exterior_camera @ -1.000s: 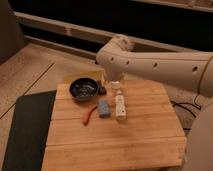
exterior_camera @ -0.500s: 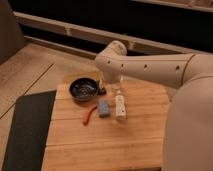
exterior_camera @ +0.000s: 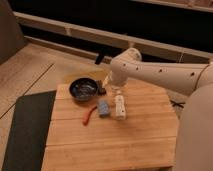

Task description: Place the bottle in the ceramic bowl

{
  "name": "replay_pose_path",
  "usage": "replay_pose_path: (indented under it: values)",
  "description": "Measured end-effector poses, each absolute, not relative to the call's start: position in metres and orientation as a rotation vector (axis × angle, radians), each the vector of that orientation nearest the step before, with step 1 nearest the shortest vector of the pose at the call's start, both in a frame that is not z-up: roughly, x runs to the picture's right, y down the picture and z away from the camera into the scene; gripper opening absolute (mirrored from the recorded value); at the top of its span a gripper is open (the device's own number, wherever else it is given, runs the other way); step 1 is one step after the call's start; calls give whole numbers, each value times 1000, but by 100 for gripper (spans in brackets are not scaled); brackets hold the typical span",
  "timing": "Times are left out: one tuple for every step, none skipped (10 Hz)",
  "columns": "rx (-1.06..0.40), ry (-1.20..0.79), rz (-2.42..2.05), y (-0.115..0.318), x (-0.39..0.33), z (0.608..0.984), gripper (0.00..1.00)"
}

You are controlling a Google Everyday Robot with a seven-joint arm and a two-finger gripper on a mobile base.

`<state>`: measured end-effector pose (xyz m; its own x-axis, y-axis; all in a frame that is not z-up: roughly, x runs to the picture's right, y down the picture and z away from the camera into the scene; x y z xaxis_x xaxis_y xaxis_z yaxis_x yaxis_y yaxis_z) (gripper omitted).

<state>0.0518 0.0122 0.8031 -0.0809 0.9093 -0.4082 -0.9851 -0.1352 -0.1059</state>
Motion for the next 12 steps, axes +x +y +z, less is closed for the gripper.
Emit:
replay_pose_path:
  values:
    - [-451, 260, 1611, 24, 54, 808, 65]
    - [-461, 290, 1581, 32, 55, 813, 65]
    - [-463, 340, 1546, 41, 63, 820, 65]
    - [-458, 378, 1534, 45, 72, 824, 65]
    - [-453, 402, 1533, 46, 79, 827, 65]
    - [-447, 431, 1537, 47, 87, 831, 65]
    - [-446, 460, 1550, 48, 94, 834, 65]
    - [-448, 481, 1566, 50, 100, 838, 65]
    - [-458, 501, 1583, 53, 104, 844, 65]
    - [-472, 510, 1594, 55, 103, 849, 65]
    - [-485, 512, 1601, 57, 100, 854, 65]
    - [-501, 513, 1606, 60, 98, 860, 65]
